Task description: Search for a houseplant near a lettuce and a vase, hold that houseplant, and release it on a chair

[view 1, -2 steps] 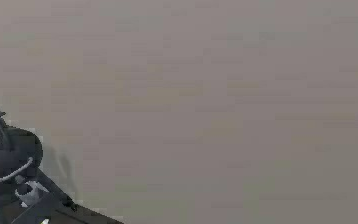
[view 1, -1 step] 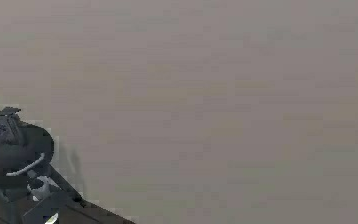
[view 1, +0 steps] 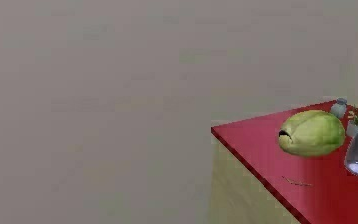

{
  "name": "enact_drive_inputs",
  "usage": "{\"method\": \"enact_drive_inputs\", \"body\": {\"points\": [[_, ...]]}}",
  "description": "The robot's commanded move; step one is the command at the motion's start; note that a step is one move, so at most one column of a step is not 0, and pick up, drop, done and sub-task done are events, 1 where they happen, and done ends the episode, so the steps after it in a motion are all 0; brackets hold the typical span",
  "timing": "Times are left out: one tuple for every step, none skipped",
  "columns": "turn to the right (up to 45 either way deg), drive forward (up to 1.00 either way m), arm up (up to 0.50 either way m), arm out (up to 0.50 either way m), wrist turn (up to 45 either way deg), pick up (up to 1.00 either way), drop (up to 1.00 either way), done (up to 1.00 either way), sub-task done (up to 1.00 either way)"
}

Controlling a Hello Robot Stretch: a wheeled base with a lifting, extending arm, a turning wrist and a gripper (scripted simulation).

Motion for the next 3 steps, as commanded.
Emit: {"method": "enact_drive_inputs", "body": {"points": [[15.0, 0.00, 0.00, 0.00, 0.0, 0.00, 0.00, 0.00, 0.00], [0.0, 0.30, 0.00, 0.00, 0.0, 0.00, 0.00, 0.00, 0.00], [-45.0, 0.00, 0.00, 0.00, 0.0, 0.00, 0.00, 0.00, 0.00]]}}
